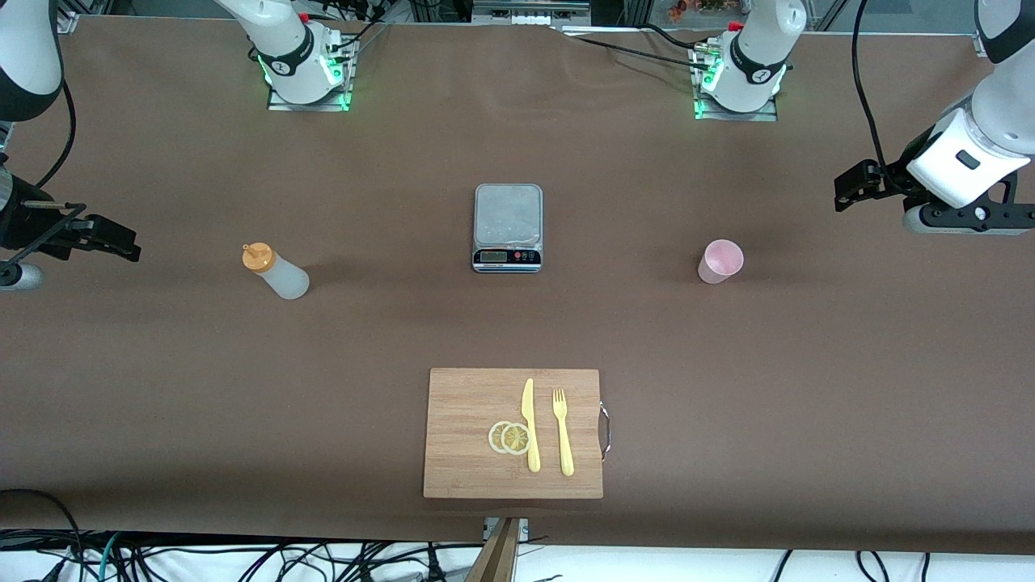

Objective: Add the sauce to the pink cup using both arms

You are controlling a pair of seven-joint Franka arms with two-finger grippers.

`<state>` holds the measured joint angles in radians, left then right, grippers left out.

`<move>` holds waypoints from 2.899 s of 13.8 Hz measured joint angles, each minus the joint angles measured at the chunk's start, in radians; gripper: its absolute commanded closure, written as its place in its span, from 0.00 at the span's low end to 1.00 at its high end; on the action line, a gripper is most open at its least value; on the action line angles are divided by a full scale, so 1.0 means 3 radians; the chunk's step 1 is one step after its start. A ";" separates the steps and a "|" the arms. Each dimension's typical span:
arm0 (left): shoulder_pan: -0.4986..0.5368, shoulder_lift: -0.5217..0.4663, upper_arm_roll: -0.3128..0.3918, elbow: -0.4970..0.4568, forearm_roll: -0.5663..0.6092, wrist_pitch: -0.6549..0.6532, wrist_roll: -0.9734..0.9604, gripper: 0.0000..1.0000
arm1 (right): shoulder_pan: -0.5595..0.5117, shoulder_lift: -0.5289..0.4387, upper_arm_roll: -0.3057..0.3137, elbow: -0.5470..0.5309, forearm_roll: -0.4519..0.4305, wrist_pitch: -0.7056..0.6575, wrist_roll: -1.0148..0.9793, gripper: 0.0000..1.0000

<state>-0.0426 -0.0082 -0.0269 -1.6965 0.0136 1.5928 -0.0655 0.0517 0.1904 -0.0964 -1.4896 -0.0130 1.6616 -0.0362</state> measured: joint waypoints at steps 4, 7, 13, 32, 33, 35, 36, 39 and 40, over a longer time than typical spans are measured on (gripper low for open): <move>0.0000 0.0005 0.0003 0.0001 0.0000 -0.0002 0.0000 0.00 | 0.0000 0.0000 0.0000 0.0000 0.0000 0.0000 0.0001 0.00; 0.0000 0.0005 0.0004 0.0001 0.0000 -0.0002 0.0000 0.00 | 0.0000 0.0000 0.0000 0.0000 0.0000 0.0000 0.0001 0.00; 0.0000 0.0007 0.0006 0.0001 0.0000 -0.0002 0.0000 0.00 | -0.0003 0.0000 -0.0002 0.0000 0.0000 0.0000 0.0001 0.00; -0.0030 0.0294 0.0002 0.0383 0.0000 -0.0261 0.0000 0.00 | -0.0018 0.0000 -0.0003 0.0000 0.0000 0.0000 0.0001 0.00; -0.0032 0.0312 0.0002 0.0392 0.0000 -0.0265 0.0000 0.00 | -0.0018 0.0000 -0.0003 0.0000 0.0000 0.0000 0.0001 0.00; -0.0032 0.0331 0.0002 0.0397 0.0000 -0.0268 0.0000 0.00 | -0.0018 0.0000 -0.0003 0.0000 0.0000 0.0000 0.0001 0.00; -0.0033 0.0334 0.0002 0.0397 0.0000 -0.0270 0.0000 0.00 | -0.0019 0.0000 -0.0003 0.0000 0.0000 0.0000 0.0001 0.00; -0.0033 0.0341 0.0002 0.0398 0.0000 -0.0275 0.0000 0.00 | -0.0020 0.0000 -0.0003 0.0000 0.0000 0.0000 0.0001 0.00; -0.0033 0.0343 0.0002 0.0398 0.0000 -0.0277 0.0000 0.00 | -0.0020 0.0000 -0.0003 0.0000 0.0000 0.0000 0.0001 0.00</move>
<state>-0.0525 0.0949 -0.0263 -1.5773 0.0136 1.5098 -0.0655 0.0458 0.1904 -0.0972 -1.4896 -0.0130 1.6617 -0.0358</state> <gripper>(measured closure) 0.000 0.000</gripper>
